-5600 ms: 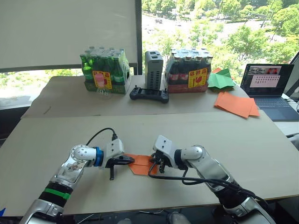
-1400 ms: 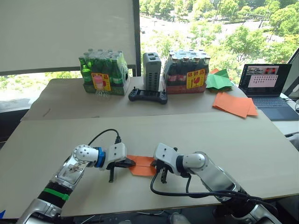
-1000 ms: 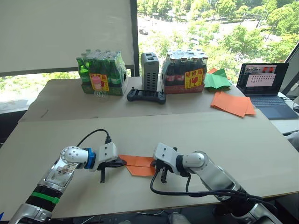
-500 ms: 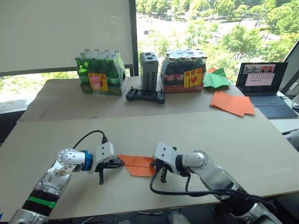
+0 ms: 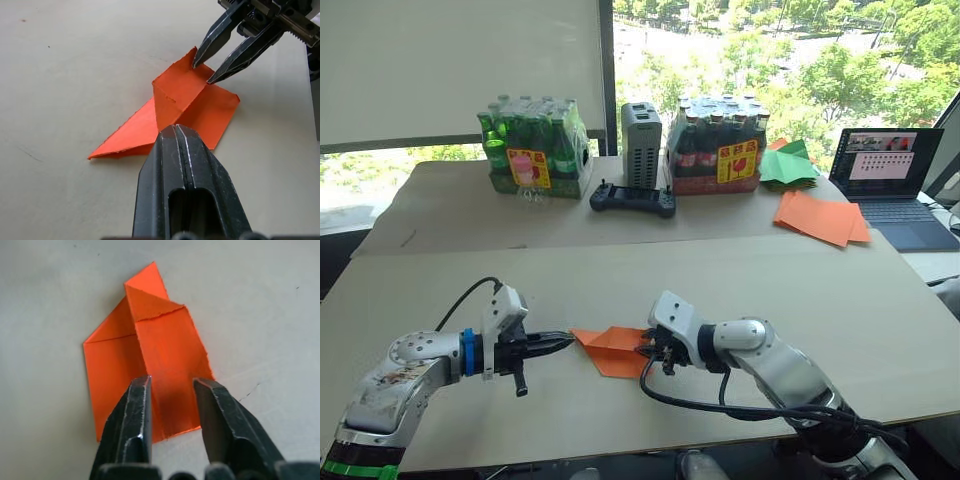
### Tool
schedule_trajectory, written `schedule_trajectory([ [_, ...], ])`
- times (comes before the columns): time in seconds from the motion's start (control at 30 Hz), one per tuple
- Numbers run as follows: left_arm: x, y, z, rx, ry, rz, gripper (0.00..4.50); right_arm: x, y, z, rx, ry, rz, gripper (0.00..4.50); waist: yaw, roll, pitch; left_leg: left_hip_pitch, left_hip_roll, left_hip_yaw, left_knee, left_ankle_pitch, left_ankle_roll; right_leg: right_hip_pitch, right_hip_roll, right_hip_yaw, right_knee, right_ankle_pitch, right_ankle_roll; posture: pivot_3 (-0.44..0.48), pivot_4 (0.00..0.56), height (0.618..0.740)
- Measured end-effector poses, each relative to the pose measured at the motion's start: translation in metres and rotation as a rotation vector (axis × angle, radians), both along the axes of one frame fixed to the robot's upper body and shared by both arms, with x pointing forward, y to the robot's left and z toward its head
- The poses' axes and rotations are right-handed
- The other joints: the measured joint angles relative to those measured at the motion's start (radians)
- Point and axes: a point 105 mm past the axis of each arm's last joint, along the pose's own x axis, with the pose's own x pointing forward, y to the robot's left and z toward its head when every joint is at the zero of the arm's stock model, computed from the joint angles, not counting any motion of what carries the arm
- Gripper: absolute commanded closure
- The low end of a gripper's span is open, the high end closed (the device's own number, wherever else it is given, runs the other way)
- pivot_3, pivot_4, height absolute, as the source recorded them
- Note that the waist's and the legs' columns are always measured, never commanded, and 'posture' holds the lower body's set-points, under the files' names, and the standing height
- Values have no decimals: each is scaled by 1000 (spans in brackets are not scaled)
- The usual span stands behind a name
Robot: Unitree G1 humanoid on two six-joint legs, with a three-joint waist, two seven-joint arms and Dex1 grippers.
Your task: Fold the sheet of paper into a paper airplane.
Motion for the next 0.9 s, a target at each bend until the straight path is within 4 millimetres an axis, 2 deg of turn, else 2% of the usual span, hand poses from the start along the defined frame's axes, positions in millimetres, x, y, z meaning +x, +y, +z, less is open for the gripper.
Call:
schedule_trajectory([
  [0.03, -2, 1, 0, -5, 4, 4, 4500, 0, -1, 5, 16, 4, -4, 1571, 0, 0, 0, 0, 0, 0, 0, 0, 0, 0, 0, 0, 0, 0, 0, 0, 150, 723],
  [0.07, -4, 2, -1, -6, 7, 10, 4500, 2, -1, 11, 40, 12, -11, 1406, -2, 0, 1, 0, 0, 1, 0, 0, 0, 0, 0, 0, -1, 0, 0, 0, 150, 723],
  [0.1, -6, 3, -4, -5, 18, 15, 4500, 4, -2, 20, 73, 12, -18, 941, -2, 0, 1, 0, 0, 1, 0, 0, 0, 0, 0, 0, -1, 0, 0, 0, 150, 723],
  [0.17, -11, 3, -9, -4, 36, 16, 4500, 8, -7, 30, 107, 6, -33, 941, -1, 0, 1, 0, 0, 1, 0, 0, 0, 0, 0, 0, -1, 0, 0, 0, 150, 723],
  [0.23, -14, 4, -12, -4, 50, 21, 4500, 10, -10, 32, 113, 14, -41, 941, 0, 0, 1, 0, 0, 1, 0, 0, 0, 0, 0, 0, -1, 0, 0, 0, 150, 723],
  [0.43, -12, 2, -13, -21, 43, 33, 4500, 13, -16, -1, 90, 156, -42, 941, 2, 0, 1, 0, 0, 1, 0, 0, 0, 1, 0, 0, -1, 0, 0, 0, 150, 723],
  [0.53, -12, 2, -13, -23, 40, 38, 4500, 12, -16, -6, 89, 182, -27, 941, 0, 0, 1, 0, 0, 1, 0, 0, 0, 0, 0, 0, -1, 0, 0, 0, 150, 723],
  [0.57, -12, 1, -13, -23, 37, 37, 4500, 11, -16, -6, 91, 183, -19, 1449, -2, 0, 1, 0, 0, 1, 0, 0, 0, 0, 0, 0, 0, 0, 0, 0, 150, 723],
  [0.87, -16, -4, -12, -40, 31, 34, 4500, 8, -10, -5, 130, 203, 10, 4477, 0, 0, 1, 0, 0, 1, 1, 0, 0, 1, 0, 0, 0, 0, 0, 0, 150, 723],
  [0.9, -15, -4, -12, -42, 29, 36, 4500, 8, -9, -5, 131, 202, 10, 4477, 0, 0, 1, 0, 0, 1, 1, 0, 0, 1, 0, 0, 0, 0, 0, 0, 150, 723],
])
